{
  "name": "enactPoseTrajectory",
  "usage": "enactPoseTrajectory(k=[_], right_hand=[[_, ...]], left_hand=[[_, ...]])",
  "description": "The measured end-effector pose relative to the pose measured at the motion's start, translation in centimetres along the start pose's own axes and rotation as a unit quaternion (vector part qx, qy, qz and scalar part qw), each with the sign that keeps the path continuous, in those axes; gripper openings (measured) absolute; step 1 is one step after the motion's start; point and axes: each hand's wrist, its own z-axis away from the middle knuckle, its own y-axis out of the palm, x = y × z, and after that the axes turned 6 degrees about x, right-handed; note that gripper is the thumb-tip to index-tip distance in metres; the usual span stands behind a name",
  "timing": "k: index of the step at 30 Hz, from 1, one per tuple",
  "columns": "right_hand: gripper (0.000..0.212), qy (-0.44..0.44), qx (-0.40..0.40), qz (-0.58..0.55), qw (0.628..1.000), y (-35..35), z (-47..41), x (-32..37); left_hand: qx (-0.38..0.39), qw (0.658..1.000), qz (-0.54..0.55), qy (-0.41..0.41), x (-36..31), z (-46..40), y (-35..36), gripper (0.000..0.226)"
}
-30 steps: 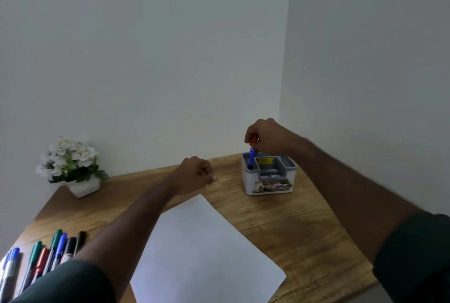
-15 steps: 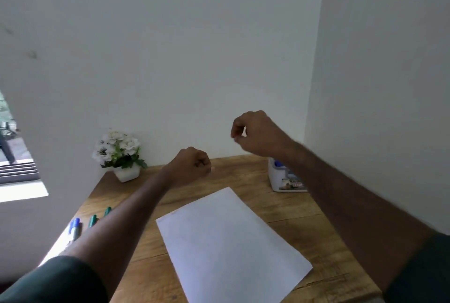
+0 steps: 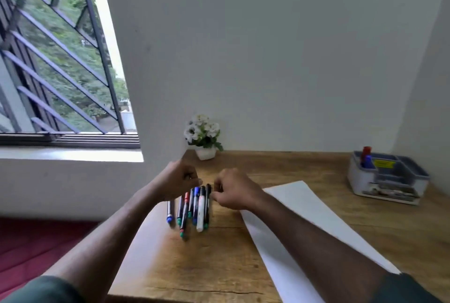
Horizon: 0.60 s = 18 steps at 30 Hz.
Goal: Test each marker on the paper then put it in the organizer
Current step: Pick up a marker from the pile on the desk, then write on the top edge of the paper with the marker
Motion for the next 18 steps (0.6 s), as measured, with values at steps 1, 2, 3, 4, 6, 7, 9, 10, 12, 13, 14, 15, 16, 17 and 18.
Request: enactPoseTrajectory(k=[1, 2, 3, 4, 6, 7, 9, 10, 12, 13, 14, 15, 16, 17, 18], right_hand=[[0.015, 0.007, -0.002, 0.009, 1.000, 0.5, -0.3, 0.5], [0.019, 0.015, -0.003, 0.017, 1.000, 1.0, -0.5, 0.8], [0.022, 0.025, 0.000, 0.021, 0.999, 1.4, -0.7, 1.0], [0.023, 0.037, 0.011, 0.017, 0.999, 1.8, -0.8, 1.2], [0.022, 0.060, 0.040, 0.000, 0.997, 2.3, -1.0, 1.6], [0.022, 0.068, 0.049, -0.004, 0.997, 2.3, -1.1, 1.7], [0.027, 0.078, 0.056, 0.006, 0.995, 2.2, -1.1, 1.8], [0.030, 0.084, 0.055, 0.014, 0.995, 2.1, -1.1, 1.9], [0.032, 0.096, 0.048, 0.024, 0.994, 2.1, -1.2, 2.0], [0.031, 0.100, 0.046, 0.026, 0.994, 2.3, -1.1, 2.1], [0.032, 0.103, 0.044, 0.026, 0.993, 2.4, -1.1, 2.2], [0.033, 0.104, 0.040, 0.024, 0.994, 2.6, -1.0, 2.2], [0.033, 0.105, 0.033, 0.023, 0.994, 2.7, -1.0, 2.1], [0.034, 0.110, 0.023, 0.026, 0.993, 2.7, -0.8, 2.0], [0.035, 0.116, 0.009, 0.031, 0.993, 2.6, -0.8, 1.7]], left_hand=[[-0.006, 1.000, 0.001, -0.007, 0.5, 0.4, 0.0, 0.042], [-0.008, 1.000, 0.002, -0.015, 1.0, 0.6, 0.2, 0.042], [-0.006, 1.000, 0.002, -0.023, 1.4, 0.8, 0.3, 0.040], [-0.003, 1.000, 0.000, -0.026, 1.7, 1.0, 0.5, 0.037], [0.000, 1.000, -0.001, -0.023, 2.0, 1.3, 0.8, 0.030], [-0.001, 1.000, 0.001, -0.019, 2.0, 1.4, 1.0, 0.028], [-0.004, 1.000, 0.005, -0.014, 1.9, 1.5, 1.3, 0.026], [-0.005, 1.000, 0.004, -0.012, 1.8, 1.4, 1.3, 0.025], [-0.006, 1.000, 0.002, -0.012, 1.7, 1.4, 1.5, 0.022], [-0.007, 1.000, 0.002, -0.013, 1.6, 1.3, 1.6, 0.020], [-0.008, 1.000, 0.002, -0.014, 1.6, 1.3, 1.6, 0.019], [-0.008, 1.000, 0.002, -0.014, 1.5, 1.3, 1.6, 0.019], [-0.006, 1.000, 0.005, -0.013, 1.3, 1.3, 1.6, 0.021], [-0.004, 1.000, 0.009, -0.010, 1.2, 1.3, 1.7, 0.021], [-0.007, 1.000, 0.014, -0.007, 1.1, 1.2, 1.7, 0.019]])
